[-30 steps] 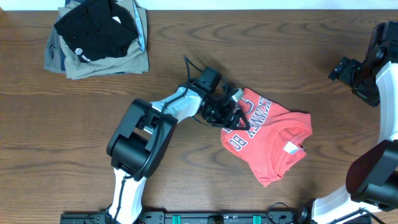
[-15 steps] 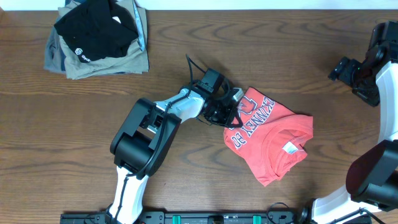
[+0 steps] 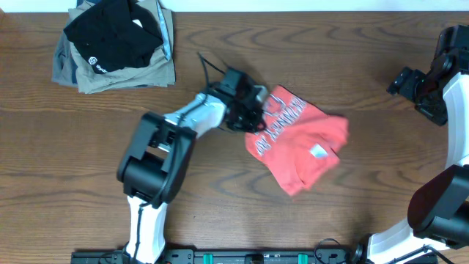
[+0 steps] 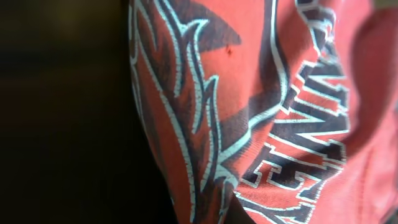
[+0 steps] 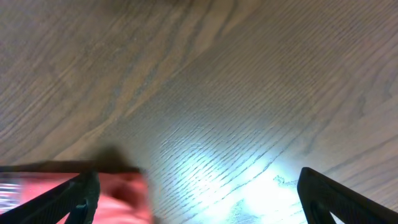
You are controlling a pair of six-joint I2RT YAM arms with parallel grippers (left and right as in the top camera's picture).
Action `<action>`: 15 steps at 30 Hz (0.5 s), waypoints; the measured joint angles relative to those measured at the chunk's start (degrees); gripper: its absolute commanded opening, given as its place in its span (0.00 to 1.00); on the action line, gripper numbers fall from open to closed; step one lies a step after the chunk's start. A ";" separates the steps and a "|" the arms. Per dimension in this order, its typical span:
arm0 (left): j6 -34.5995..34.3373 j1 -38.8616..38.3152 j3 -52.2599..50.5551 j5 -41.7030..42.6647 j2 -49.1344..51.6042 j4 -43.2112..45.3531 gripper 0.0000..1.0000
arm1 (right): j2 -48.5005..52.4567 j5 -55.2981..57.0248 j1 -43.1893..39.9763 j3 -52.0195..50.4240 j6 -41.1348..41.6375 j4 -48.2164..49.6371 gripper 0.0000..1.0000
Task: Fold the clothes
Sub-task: 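Carry the red shirt with the left gripper onto the clothes stack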
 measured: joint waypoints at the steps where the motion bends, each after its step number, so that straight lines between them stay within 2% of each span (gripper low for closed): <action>1: 1.09 1.03 0.79 -2.34 -0.13 -1.22 0.06 | 0.00 0.00 0.00 0.00 0.00 0.00 0.99; 8: 8.17 7.91 7.80 -19.02 0.07 -8.94 0.06 | 0.00 0.00 0.00 0.00 0.00 0.00 0.99; 15: 12.83 13.62 14.99 -28.04 1.55 -10.54 0.06 | 0.00 0.00 0.00 0.00 0.00 0.02 0.99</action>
